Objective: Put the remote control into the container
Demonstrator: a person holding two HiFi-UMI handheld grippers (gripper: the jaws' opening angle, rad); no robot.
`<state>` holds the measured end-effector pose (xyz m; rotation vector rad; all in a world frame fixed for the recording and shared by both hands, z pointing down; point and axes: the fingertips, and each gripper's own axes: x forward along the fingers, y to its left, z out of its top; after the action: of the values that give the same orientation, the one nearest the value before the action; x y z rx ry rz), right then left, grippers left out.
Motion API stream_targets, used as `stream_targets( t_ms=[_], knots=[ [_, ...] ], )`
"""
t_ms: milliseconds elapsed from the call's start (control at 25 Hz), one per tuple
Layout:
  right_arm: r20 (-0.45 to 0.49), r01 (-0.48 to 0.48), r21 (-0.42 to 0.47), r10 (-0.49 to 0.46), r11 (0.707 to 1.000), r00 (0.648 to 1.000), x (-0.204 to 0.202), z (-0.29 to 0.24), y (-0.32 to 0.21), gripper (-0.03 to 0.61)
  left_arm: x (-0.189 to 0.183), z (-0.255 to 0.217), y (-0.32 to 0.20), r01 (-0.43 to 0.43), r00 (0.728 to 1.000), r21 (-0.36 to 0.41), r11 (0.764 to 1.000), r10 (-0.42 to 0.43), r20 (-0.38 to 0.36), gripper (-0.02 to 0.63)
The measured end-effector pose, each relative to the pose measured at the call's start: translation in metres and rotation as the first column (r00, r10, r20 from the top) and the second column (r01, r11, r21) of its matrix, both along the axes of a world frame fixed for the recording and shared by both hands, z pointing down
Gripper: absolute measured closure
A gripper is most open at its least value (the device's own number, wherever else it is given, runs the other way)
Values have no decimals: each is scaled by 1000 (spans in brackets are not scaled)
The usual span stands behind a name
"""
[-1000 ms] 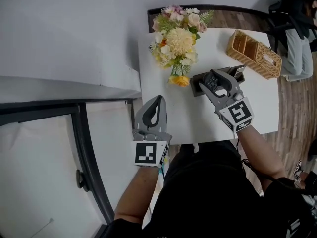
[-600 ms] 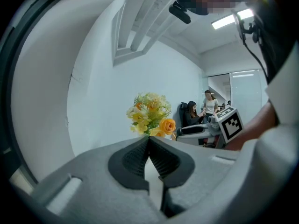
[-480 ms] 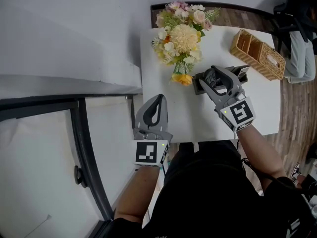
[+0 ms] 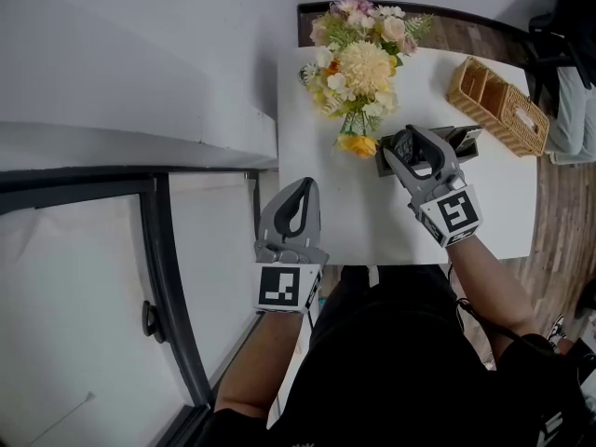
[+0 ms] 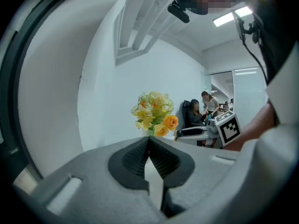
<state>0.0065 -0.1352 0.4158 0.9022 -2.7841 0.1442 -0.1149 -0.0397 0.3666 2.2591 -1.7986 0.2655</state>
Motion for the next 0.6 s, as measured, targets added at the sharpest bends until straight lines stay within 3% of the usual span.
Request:
stream_targets(
  t_ms=[600],
  knots=[
    [-25,-21,50,22,999,999,2,6,2,370,-4,5,7,14,1000,-22,1000,-13,21,614]
  ],
)
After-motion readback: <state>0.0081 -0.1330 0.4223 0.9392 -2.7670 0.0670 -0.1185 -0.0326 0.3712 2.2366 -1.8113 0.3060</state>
